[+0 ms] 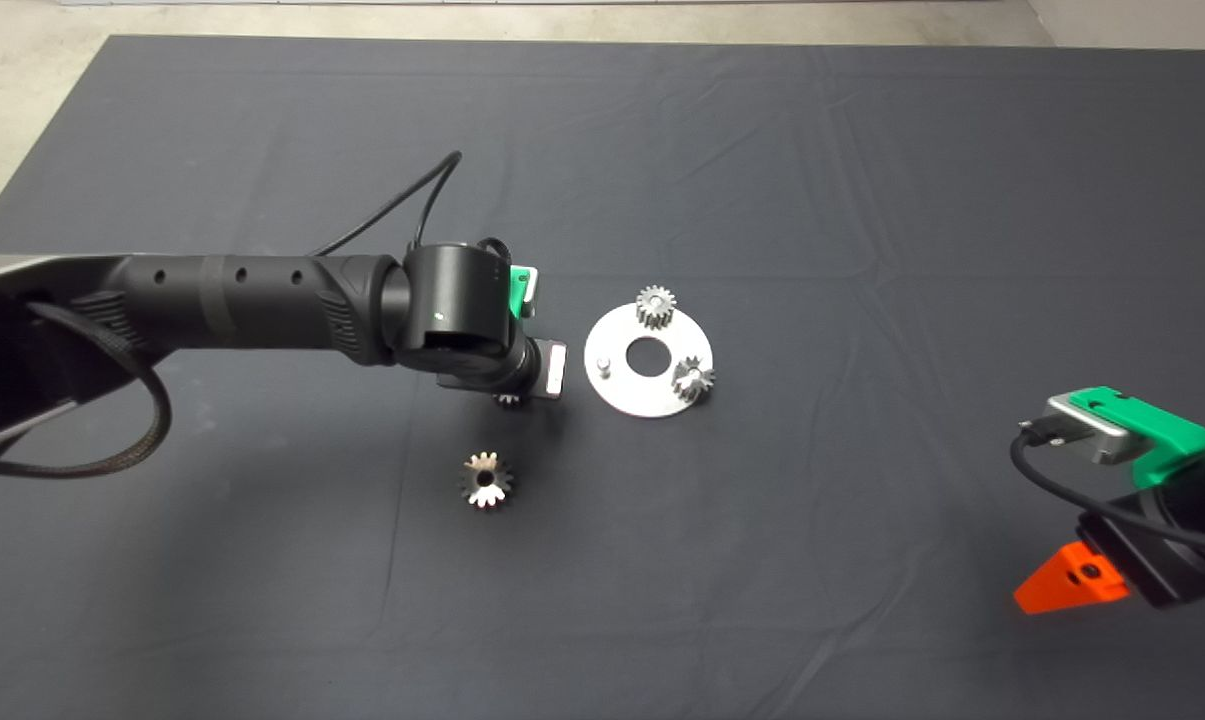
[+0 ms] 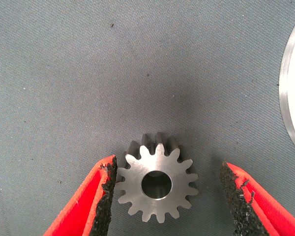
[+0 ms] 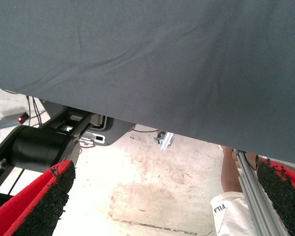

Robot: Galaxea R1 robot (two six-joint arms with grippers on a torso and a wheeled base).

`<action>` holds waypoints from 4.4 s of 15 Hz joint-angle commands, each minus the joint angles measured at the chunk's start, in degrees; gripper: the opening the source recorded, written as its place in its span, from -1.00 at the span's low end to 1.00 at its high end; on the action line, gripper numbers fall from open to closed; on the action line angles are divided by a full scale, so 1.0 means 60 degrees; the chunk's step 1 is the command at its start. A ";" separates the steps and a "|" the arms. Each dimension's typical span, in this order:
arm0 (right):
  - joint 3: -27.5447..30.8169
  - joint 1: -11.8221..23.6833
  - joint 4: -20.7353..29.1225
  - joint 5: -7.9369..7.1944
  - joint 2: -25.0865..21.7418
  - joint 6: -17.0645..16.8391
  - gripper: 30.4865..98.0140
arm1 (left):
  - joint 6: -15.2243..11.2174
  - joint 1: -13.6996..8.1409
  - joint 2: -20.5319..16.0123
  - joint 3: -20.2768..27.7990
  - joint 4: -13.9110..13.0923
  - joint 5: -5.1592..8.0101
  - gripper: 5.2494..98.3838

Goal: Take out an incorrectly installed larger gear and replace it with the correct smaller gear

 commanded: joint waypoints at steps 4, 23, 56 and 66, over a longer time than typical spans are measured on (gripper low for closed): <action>0.0059 0.0199 0.0373 -0.0982 -0.0049 -0.0024 0.99 | -0.0031 -0.0093 -0.0057 0.0120 0.0064 0.0457 0.02; 0.0063 0.0199 0.0373 -0.0982 -0.0049 -0.0024 0.99 | 0.0193 -0.0010 -0.0057 0.0120 0.0064 0.0472 0.02; 0.0063 0.0199 0.0388 -0.0997 -0.0118 -0.0009 0.99 | 0.0545 0.0186 0.0016 -0.0115 0.0064 0.0457 -0.32; 0.0063 0.0184 0.0373 -0.0982 -0.0107 -0.0009 0.99 | -0.0950 -0.0648 0.0469 -0.0758 -0.0903 0.0457 -0.35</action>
